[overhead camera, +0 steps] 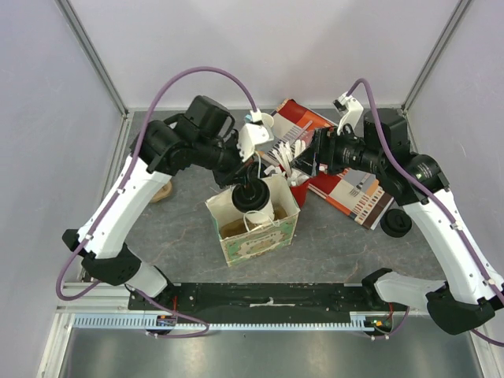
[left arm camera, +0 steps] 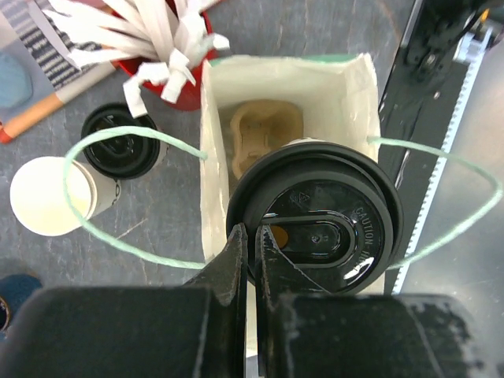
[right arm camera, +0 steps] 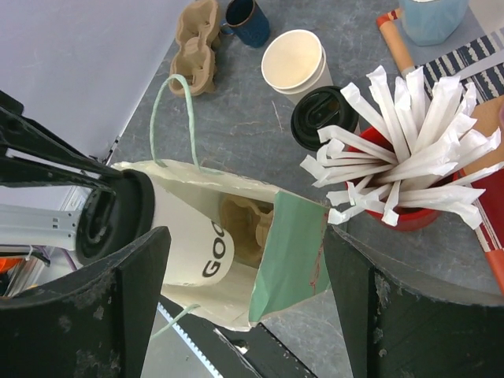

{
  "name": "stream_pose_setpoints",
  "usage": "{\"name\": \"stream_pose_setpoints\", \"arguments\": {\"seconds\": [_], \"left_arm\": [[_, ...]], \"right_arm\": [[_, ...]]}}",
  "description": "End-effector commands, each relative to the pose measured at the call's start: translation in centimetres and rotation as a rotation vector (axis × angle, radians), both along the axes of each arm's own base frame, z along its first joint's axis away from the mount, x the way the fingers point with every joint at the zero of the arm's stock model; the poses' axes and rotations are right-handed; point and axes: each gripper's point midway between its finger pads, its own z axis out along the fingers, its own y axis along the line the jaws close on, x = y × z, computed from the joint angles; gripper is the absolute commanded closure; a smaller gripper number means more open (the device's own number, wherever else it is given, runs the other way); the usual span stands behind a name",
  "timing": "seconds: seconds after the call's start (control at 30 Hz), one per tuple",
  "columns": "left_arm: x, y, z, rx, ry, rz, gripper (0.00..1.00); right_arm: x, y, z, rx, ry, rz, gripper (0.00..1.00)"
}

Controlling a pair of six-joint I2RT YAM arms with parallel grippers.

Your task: Pack the takeout coffee

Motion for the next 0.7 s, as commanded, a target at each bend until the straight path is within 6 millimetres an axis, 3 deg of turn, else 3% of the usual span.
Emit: {"name": "stream_pose_setpoints", "arguments": {"seconds": [0.0, 0.2, 0.43, 0.67], "left_arm": [[-0.2, 0.3, -1.2, 0.087, -0.088, -0.051, 0.98], [0.7, -1.9, -3.1, 0.135, -0.105, -0.086, 0.98], [-0.4, -4.7, -4.9, 0.154, -0.120, -0.170, 0.98], [0.9, -6.2, -7.0, 0.214, -0.167, -0.200, 0.98]], "right_arm": [[-0.3, -0.4, 0.3, 0.009, -0.014, -0.011, 0.14], [-0.4, -0.7, 0.7, 0.009, -0.031, -0.023, 0.13], [-1.0, -1.4, 0.5, 0.001, -0.048, -0.040, 0.12], [-1.7, -1.9, -0.3, 0.004, -0.036, -0.053, 0.11]]}}
